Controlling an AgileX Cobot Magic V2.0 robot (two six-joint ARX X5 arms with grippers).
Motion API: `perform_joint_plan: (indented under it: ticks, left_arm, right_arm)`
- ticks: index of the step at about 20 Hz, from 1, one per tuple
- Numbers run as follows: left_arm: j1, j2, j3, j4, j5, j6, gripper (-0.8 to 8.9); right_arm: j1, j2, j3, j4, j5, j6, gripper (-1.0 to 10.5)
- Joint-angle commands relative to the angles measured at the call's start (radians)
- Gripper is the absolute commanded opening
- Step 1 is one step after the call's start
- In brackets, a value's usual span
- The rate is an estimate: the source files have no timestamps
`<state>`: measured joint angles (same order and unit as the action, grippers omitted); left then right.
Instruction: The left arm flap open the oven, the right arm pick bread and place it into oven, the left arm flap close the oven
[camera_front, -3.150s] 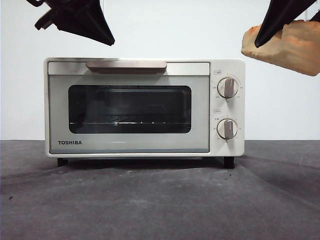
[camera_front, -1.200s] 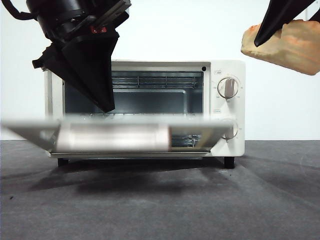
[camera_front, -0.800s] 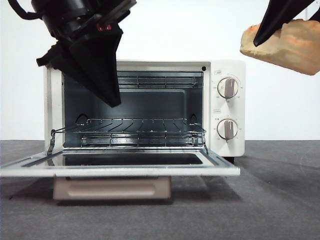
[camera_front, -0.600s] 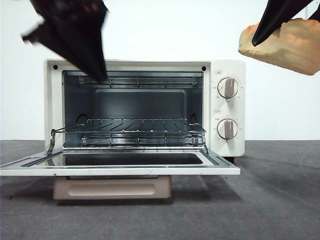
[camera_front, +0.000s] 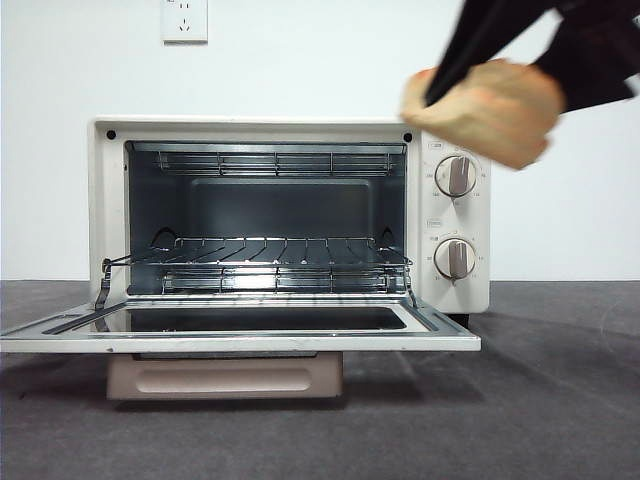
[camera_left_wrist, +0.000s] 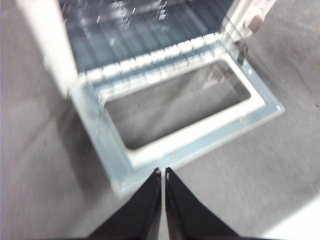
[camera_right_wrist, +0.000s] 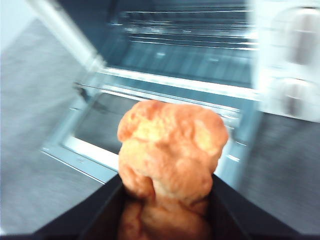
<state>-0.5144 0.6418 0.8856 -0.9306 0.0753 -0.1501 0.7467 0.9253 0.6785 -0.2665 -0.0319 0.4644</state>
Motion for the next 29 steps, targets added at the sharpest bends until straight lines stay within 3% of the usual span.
perform_joint_plan:
  ticks: [1, 7, 14, 22, 25, 29]
  left_arm:
    - [-0.004, -0.077, 0.000, -0.037, 0.000, -0.024, 0.16]
    - [-0.004, -0.166, 0.000, -0.092, 0.000, -0.023, 0.16]
    - [-0.004, -0.166, 0.000, -0.111, 0.000, 0.008, 0.16]
    - [-0.004, -0.166, 0.000, -0.158, 0.000, 0.011, 0.16]
    - [-0.004, -0.167, 0.000, -0.168, 0.000, 0.014, 0.16]
    - [-0.004, -0.167, 0.000, -0.178, 0.000, 0.019, 0.16]
  right_arm:
    - [0.026, 0.094, 0.018, 0.096, -0.015, 0.043, 2.0]
    - [0.059, 0.404, 0.177, 0.222, -0.010, 0.075, 2.0]
    - [0.057, 0.680, 0.385, 0.228, 0.122, 0.076, 2.0]
    - [0.056, 0.815, 0.436, 0.338, 0.286, 0.088, 2.0]
    - [0.055, 0.840, 0.436, 0.342, 0.305, 0.087, 2.0]
    - [0.055, 0.846, 0.436, 0.341, 0.325, 0.087, 3.1]
